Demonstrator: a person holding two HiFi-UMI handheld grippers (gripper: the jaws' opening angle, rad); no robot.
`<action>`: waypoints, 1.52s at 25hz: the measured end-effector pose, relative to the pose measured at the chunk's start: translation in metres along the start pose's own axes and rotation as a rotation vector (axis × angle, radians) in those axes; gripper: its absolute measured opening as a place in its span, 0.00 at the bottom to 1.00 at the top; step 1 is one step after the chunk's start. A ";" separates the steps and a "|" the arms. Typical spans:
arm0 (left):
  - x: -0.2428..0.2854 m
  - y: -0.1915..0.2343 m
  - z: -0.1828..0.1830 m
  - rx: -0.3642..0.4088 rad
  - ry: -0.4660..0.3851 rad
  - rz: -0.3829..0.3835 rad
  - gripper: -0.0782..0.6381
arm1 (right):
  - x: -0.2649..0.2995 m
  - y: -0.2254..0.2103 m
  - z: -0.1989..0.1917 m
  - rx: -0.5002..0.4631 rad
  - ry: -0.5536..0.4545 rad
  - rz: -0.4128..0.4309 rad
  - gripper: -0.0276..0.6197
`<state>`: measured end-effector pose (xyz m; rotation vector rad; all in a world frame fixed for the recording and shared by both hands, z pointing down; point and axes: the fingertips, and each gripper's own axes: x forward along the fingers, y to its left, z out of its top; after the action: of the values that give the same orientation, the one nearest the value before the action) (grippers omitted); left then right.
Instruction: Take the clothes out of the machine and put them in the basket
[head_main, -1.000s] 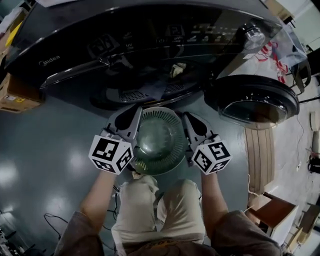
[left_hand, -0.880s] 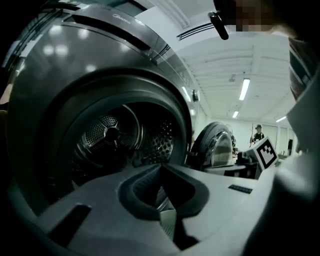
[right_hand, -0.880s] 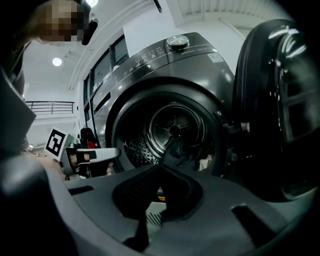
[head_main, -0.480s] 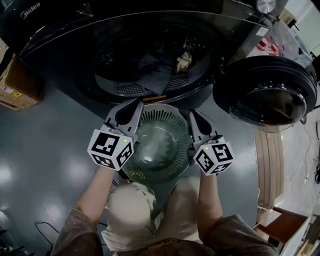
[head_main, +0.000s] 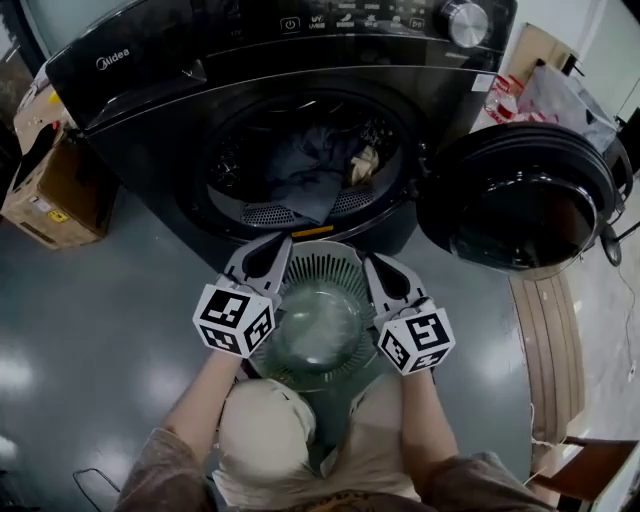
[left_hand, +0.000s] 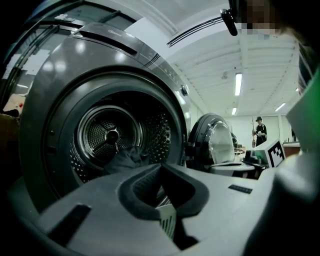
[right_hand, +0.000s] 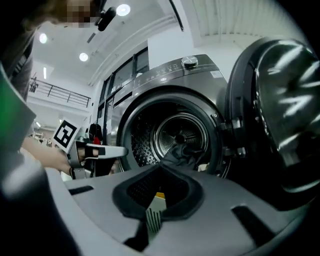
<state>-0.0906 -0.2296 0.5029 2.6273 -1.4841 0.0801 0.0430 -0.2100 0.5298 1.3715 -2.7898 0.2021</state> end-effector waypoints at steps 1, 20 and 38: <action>-0.002 -0.001 0.001 0.007 0.002 0.003 0.12 | -0.002 0.003 0.000 0.015 0.000 0.010 0.04; 0.033 0.024 0.009 0.051 -0.034 0.059 0.62 | -0.006 0.013 -0.004 0.054 0.001 0.021 0.04; 0.194 0.092 -0.033 0.388 0.237 0.107 0.77 | -0.010 0.020 0.000 0.061 0.018 0.028 0.04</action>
<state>-0.0689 -0.4368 0.5638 2.6893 -1.6597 0.7313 0.0337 -0.1901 0.5268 1.3363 -2.8118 0.3005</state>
